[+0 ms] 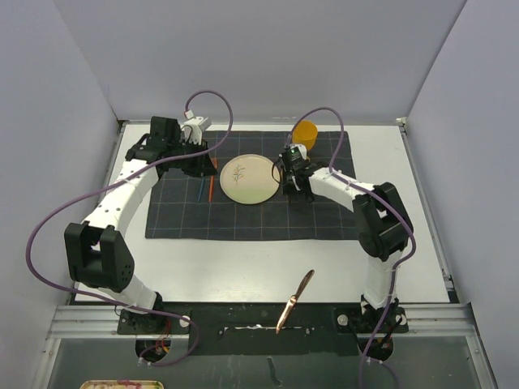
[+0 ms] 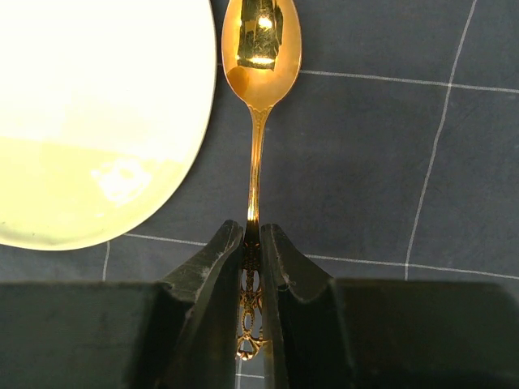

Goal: Set the dinner table for one person
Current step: Place the spoon on the napkin.

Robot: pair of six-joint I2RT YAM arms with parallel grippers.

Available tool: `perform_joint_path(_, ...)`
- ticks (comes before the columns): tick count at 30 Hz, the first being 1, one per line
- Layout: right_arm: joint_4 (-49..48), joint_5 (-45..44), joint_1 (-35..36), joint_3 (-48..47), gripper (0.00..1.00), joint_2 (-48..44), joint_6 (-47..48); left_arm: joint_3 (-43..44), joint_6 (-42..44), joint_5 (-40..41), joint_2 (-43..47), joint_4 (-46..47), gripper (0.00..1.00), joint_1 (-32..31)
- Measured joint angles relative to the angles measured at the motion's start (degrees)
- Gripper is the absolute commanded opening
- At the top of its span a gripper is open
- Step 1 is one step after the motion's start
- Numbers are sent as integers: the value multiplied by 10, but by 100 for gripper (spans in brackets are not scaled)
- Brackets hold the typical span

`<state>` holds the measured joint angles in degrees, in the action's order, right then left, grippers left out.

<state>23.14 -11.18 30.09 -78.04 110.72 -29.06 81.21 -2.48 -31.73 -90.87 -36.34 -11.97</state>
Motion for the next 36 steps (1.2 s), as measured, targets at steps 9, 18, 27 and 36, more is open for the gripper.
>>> perform_joint_path(9, 3, -12, 0, -6, 0, 6, -2, -3, 0, 0, 0, 1, 10, -1)
perform_joint_path(18, 5, -24, 4, -13, 0, 6, -4, -14, -3, 5, 3, 6, 10, -14)
perform_joint_path(27, 5, -31, 4, -14, 0, 6, -4, -19, -3, 21, 5, 6, 12, -16)
perform_joint_path(36, 9, -33, 5, -19, 0, 8, -11, -19, -3, 31, 7, 6, 13, -19)
